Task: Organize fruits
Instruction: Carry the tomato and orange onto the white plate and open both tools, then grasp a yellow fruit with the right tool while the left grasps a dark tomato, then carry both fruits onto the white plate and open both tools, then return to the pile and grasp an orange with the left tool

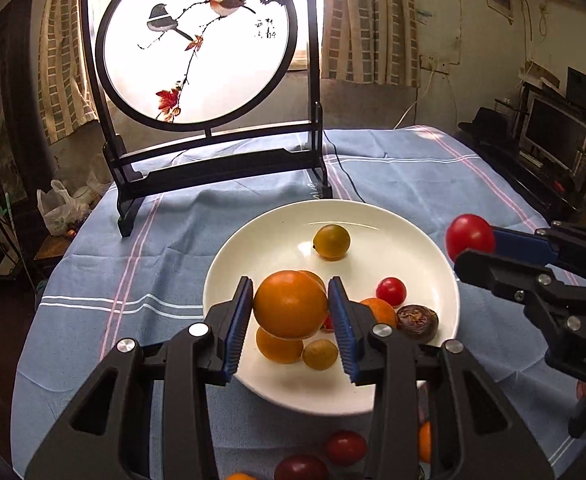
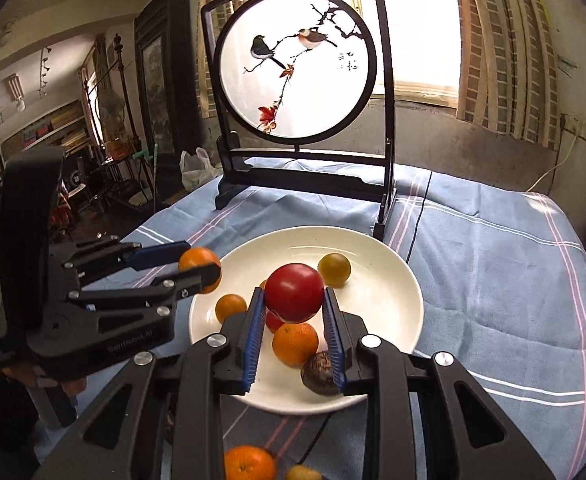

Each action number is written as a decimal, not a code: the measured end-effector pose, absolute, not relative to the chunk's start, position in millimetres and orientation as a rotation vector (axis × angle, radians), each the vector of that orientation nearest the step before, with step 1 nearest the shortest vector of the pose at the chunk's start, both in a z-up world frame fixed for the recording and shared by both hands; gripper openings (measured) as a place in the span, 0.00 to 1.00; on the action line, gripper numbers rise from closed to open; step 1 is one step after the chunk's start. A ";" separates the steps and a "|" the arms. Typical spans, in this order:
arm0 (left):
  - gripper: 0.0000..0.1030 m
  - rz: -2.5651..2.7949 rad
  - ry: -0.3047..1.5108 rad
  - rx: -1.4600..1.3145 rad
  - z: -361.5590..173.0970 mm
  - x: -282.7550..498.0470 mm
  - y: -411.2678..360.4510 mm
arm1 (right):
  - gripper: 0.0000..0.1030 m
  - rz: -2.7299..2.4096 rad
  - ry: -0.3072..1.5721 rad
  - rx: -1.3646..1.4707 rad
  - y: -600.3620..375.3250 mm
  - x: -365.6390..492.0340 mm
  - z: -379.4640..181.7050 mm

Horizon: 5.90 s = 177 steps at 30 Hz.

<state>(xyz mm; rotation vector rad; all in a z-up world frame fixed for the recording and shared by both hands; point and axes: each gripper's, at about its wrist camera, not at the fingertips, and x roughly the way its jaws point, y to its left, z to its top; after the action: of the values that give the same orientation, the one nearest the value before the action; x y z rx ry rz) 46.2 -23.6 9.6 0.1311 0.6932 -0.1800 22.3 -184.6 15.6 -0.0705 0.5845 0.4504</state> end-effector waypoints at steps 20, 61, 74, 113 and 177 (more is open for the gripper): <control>0.37 -0.122 0.760 0.148 -24.7 96.0 -24.5 | 0.28 0.383 0.702 -0.041 -168.2 92.0 -24.6; 0.64 -0.287 0.756 0.220 -35.6 -93.7 43.6 | 0.51 0.439 0.767 -0.341 -202.8 -86.4 -64.3; 0.64 -0.328 0.867 0.182 -71.8 -94.7 33.6 | 0.27 0.432 0.830 -0.432 -185.4 -52.5 -90.7; 0.38 -0.096 0.663 0.106 11.8 10.0 -27.5 | 0.27 0.388 0.594 -0.116 -160.0 -10.4 -0.9; 0.68 -0.110 0.666 0.131 -5.0 -44.6 49.7 | 0.54 0.490 0.714 -0.283 -171.2 -75.8 -37.2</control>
<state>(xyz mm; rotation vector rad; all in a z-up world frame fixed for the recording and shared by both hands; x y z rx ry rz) -44.6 49.7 -5.0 0.1306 0.6663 -0.1098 -75.8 -171.2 -37.2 -0.2833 0.7137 0.4900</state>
